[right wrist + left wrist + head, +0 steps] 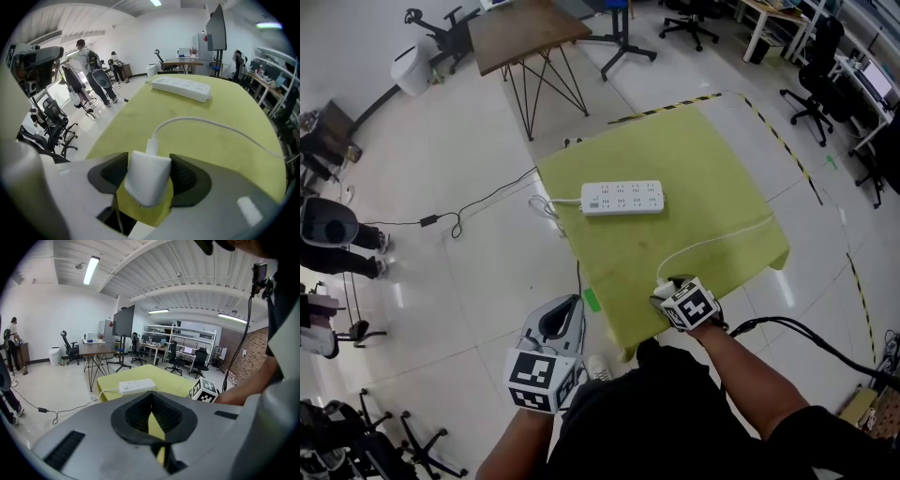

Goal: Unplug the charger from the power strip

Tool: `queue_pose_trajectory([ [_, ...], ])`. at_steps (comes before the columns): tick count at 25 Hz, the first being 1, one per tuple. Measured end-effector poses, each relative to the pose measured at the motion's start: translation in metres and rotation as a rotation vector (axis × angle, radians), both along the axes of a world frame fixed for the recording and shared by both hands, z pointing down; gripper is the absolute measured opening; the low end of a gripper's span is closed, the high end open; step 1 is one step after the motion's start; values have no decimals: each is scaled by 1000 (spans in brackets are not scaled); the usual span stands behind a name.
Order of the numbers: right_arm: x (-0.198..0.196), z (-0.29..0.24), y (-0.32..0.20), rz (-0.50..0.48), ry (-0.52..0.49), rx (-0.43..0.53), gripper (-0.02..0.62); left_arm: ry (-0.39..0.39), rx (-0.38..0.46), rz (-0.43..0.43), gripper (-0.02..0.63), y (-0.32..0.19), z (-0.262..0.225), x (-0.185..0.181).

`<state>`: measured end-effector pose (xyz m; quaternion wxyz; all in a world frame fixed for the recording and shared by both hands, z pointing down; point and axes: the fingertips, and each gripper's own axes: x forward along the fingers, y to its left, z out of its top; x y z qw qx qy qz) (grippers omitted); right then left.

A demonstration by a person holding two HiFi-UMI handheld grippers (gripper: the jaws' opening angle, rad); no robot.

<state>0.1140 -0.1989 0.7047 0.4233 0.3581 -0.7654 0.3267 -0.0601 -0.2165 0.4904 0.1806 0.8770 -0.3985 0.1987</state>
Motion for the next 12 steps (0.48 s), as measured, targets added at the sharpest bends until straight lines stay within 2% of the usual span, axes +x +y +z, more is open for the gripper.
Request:
queue_pose_trajectory([
  [7, 6, 5, -6, 11, 8, 36, 281, 1, 20, -39, 6, 8, -12, -18],
  [12, 11, 1, -13, 20, 47, 102, 316, 9, 33, -70, 6, 19, -17, -46],
])
